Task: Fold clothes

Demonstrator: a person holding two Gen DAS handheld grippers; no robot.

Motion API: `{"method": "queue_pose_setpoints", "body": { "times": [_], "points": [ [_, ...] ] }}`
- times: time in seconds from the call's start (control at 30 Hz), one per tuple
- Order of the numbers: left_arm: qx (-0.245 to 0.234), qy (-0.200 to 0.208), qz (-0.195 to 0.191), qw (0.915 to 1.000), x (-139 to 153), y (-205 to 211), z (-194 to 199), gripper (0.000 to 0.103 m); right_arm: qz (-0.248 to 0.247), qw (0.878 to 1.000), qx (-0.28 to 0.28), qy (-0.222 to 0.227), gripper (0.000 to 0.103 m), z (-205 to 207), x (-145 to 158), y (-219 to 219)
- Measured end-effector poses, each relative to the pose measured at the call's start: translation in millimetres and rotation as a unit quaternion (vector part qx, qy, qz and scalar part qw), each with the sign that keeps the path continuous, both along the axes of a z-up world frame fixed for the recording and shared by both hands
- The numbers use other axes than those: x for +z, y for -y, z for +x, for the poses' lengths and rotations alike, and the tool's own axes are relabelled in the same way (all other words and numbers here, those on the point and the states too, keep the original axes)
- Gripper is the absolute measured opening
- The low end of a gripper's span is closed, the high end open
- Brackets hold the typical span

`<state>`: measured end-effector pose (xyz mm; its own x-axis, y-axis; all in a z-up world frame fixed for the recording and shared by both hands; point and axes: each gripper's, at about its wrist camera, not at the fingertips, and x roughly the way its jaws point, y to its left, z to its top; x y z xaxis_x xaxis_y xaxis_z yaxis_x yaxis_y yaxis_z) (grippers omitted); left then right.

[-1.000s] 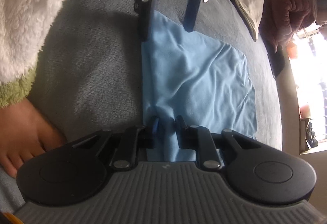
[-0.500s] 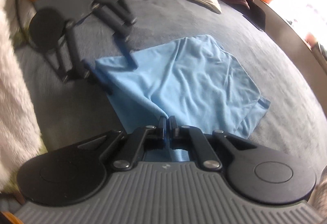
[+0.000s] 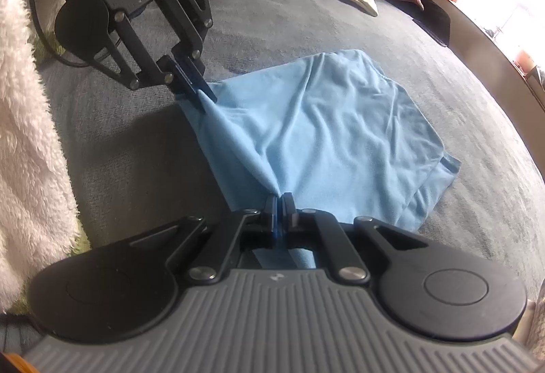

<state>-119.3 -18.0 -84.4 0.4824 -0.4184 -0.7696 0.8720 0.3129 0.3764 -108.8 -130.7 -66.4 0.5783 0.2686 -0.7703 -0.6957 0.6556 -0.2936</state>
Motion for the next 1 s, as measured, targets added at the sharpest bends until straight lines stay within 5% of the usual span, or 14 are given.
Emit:
{"method": "queue_pose_setpoints", "body": {
  "times": [0.47,0.73,0.9,1.0],
  "points": [
    [-0.058,0.028,0.032,0.9974,-6,-4,-17,0.002,-0.006,1.0,0.007,-0.026,0.0,-7,-9,-2],
    [-0.054,0.01,0.04,0.9977,-15,-2,-9,0.002,0.024,0.997,-0.059,-0.045,0.002,-13,-27,4],
    [-0.053,0.005,0.045,0.9976,-17,-1,-7,0.002,0.092,0.982,-0.152,-0.058,0.003,-24,-14,29],
    [-0.054,0.006,0.048,0.9974,-18,-1,-8,0.002,0.158,0.954,-0.249,-0.058,0.003,-28,-7,61]
  ]
}}
